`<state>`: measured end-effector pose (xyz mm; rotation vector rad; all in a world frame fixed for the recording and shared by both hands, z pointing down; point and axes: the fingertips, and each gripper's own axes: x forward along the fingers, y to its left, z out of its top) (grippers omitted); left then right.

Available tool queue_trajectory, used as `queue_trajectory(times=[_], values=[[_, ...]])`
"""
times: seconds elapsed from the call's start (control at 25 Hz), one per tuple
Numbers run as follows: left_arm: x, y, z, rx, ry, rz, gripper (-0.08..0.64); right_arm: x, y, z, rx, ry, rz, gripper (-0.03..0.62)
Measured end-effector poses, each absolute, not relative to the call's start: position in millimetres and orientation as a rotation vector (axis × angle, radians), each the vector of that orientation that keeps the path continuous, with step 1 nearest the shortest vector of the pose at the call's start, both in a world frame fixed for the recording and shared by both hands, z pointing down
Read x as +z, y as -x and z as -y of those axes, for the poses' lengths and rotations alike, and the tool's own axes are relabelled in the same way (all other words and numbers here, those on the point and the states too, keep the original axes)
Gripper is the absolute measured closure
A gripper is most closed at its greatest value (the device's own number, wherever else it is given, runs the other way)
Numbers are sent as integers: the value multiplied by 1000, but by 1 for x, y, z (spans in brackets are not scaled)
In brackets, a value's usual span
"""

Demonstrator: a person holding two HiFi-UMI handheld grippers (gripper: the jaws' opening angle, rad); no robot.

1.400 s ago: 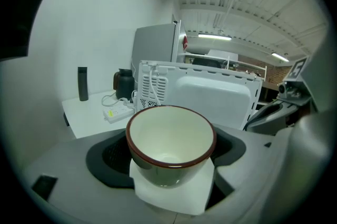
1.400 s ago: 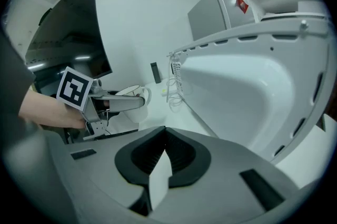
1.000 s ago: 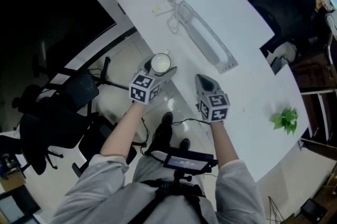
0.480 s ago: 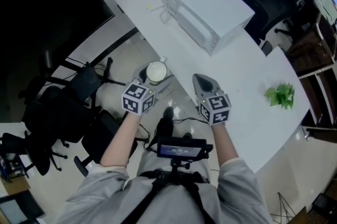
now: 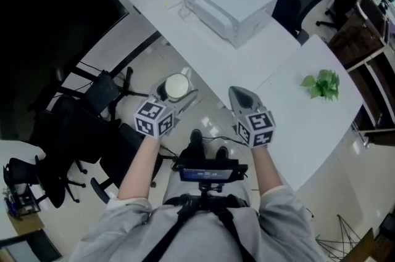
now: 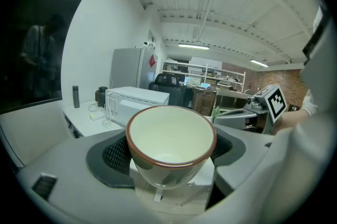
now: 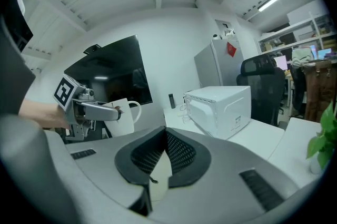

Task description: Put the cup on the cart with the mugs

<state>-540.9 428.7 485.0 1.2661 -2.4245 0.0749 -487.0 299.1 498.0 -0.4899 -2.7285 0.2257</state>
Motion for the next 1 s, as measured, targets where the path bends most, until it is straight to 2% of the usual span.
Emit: queue_trajectory(times=[0.68,1.0], values=[[464,422,-412,181,-1659,2205,150,487,338,-291,261,45,2783,584],[474,349,-363,207,-1919,1980,152,491,225,-245,308,-394,2747,584]])
